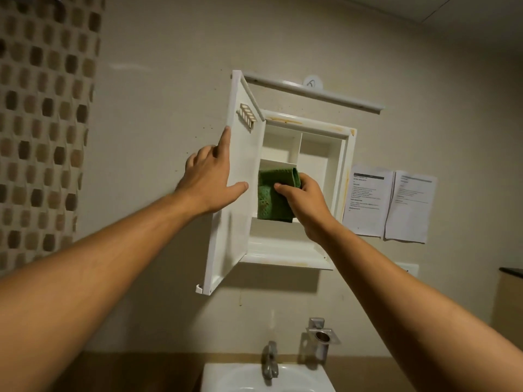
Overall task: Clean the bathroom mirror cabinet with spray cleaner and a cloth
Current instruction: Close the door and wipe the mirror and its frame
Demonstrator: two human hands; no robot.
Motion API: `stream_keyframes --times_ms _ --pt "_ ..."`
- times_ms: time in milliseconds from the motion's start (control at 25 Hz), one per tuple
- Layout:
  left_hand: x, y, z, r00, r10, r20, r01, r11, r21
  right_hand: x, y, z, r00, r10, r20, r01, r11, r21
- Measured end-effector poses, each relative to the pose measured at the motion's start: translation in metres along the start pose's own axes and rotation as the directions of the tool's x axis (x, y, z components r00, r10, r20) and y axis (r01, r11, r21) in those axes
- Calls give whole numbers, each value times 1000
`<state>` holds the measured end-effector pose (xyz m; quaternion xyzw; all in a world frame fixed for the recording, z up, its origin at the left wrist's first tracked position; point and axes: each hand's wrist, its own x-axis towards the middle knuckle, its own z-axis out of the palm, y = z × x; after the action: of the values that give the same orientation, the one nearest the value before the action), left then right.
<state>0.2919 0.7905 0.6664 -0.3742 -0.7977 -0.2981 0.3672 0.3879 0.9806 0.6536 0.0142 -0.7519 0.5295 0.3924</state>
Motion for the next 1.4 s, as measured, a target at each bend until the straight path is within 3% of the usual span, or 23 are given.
stream_keyframes --times_ms 160,360,440,600,720,880,1000,1200,1280,1400 --pt "2 29 24 984 175 -21 -176 972 -154 -3 -4 -32 989 11 -150 -15 999 -30" --pt "34 44 86 923 374 91 -347 911 -224 7 8 -69 931 -43 -363 -6 991 -134" --pt "51 31 119 894 424 147 -393 898 -199 15 23 -77 861 -105 -498 -27 968 -250" --pt "85 -9 178 822 547 158 -532 837 -129 35 44 -80 601 -367 -710 -152 820 -552" --pt "110 -45 210 759 633 153 -635 772 -40 54 61 -68 500 -397 -770 -195 814 -546" --pt "137 -75 232 690 717 96 -724 684 91 77 96 -32 479 -371 -795 -135 864 -485" --pt "147 -80 236 663 746 69 -746 649 152 93 117 2 573 -328 -751 -80 890 -450" --pt "176 -81 219 655 728 203 -756 633 169 119 136 47 670 -261 -695 -29 926 -376" --pt "187 -94 206 664 739 119 -748 649 141 126 143 62 678 -233 -697 -25 941 -338" --pt "189 -128 185 712 691 -125 -696 718 11 134 152 78 679 -220 -701 -18 949 -316"
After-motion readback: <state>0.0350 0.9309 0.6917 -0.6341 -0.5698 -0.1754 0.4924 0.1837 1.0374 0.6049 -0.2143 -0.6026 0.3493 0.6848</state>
